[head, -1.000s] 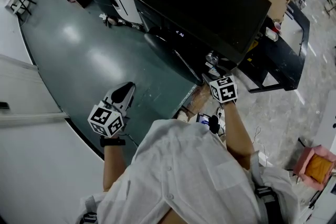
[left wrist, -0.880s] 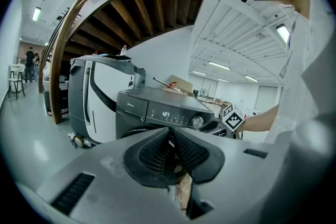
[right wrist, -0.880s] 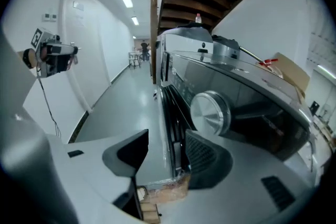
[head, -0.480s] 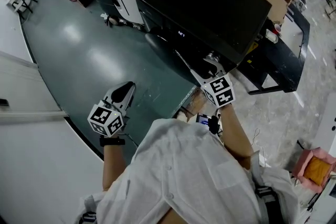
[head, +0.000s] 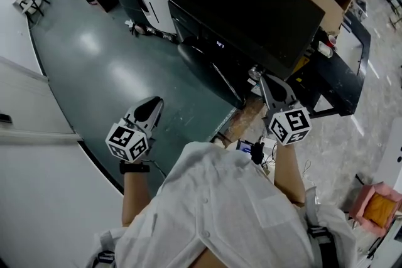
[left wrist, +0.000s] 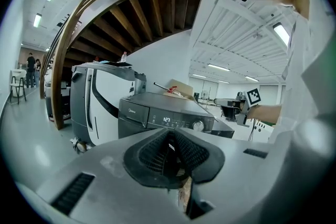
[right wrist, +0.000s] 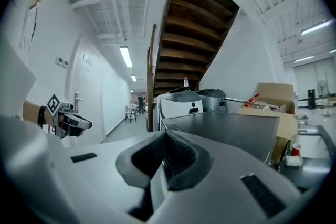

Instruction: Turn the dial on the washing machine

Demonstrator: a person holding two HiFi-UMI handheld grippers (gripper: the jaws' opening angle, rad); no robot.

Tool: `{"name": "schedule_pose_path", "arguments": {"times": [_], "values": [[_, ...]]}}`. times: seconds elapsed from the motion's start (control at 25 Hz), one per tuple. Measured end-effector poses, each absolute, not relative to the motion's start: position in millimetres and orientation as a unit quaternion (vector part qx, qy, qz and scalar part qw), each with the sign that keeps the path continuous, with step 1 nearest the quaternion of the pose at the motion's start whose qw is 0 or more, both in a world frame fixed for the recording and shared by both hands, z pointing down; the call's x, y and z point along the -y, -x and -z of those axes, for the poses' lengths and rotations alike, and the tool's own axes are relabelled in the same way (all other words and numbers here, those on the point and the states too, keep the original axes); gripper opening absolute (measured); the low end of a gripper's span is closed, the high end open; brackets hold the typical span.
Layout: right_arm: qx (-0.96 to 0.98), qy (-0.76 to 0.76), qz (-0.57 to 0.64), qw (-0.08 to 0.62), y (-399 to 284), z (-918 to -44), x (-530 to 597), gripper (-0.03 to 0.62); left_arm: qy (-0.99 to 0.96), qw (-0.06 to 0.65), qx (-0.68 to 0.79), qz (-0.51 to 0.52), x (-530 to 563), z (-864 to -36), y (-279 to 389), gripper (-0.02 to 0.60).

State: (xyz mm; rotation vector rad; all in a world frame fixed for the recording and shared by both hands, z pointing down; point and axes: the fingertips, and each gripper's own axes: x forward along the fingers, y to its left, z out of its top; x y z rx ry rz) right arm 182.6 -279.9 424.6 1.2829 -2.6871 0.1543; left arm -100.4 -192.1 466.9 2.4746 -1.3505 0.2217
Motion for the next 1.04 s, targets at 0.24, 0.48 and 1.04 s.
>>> {"name": "schedule_pose_path", "arguments": {"times": [0.24, 0.48, 1.04], "values": [[0.881, -0.463, -0.042, 0.091, -205, -422, 284, 0.0, -0.865, 0.157, 0.47, -0.076, 192, -467, 98, 0.037], [0.88, -0.462, -0.035, 0.106, -205, -425, 285, 0.0, -0.865, 0.158, 0.47, -0.075, 194, -467, 98, 0.037], [0.883, -0.453, -0.032, 0.118, -198, -431, 296, 0.0, -0.86, 0.165, 0.478, -0.074, 200, -472, 103, 0.037]]}}
